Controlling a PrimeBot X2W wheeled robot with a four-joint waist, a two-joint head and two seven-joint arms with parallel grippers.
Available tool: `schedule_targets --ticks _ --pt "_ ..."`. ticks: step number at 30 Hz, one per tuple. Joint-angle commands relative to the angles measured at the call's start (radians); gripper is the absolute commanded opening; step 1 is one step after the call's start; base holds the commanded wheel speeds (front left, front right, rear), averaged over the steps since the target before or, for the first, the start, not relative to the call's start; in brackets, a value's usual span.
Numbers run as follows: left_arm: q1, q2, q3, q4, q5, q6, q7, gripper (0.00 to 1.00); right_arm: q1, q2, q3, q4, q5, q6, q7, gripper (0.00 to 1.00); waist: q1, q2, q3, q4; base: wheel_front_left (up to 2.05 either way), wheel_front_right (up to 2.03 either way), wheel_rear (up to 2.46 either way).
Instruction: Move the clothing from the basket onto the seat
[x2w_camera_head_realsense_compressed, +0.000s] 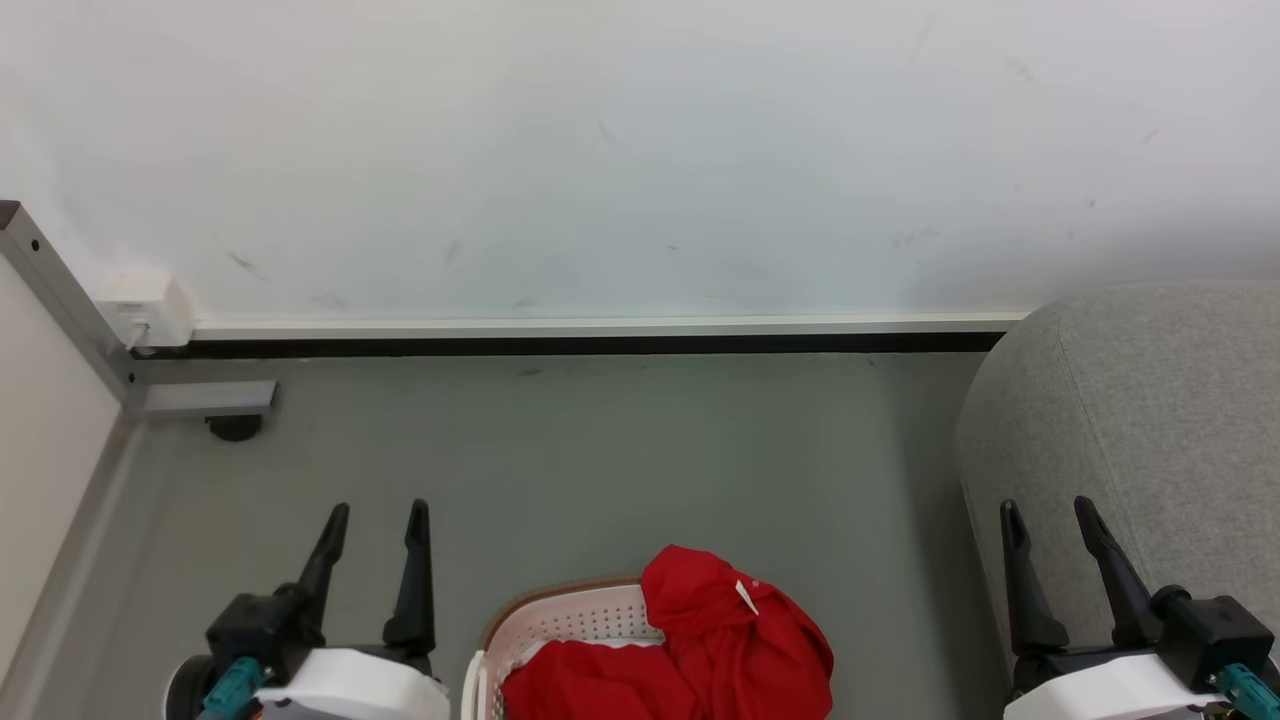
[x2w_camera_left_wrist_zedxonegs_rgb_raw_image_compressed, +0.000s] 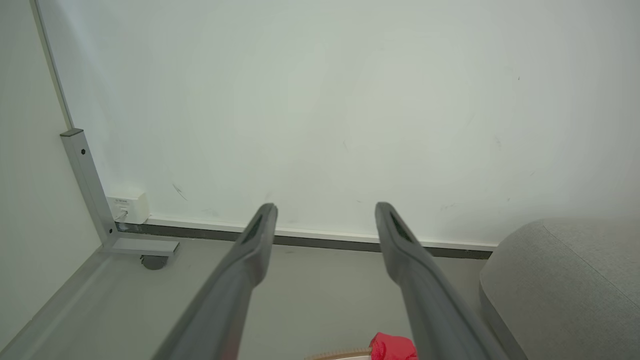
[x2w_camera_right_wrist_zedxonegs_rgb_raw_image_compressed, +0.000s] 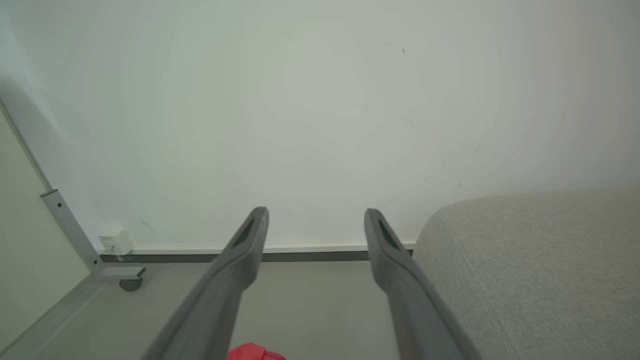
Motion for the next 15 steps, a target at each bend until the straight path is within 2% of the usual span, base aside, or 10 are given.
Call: schedule_targets --ticks 1,15 --pt "-0.015 0.001 0.002 0.000 0.018 -0.001 -0.013 1.00 -0.018 -0.005 0.001 -0.003 -0.016 -0.002 -0.006 1.00 0.0000 0.0000 0.000 0.000 0.00 0.00 0.00" --pt "-0.017 -0.015 0.022 0.023 0.100 -0.021 -0.035 1.00 -0.011 -0.005 0.012 -0.008 -0.087 -0.002 -0.032 1.00 0.0000 0.0000 -0.004 -0.002 0.00 0.00 0.00"
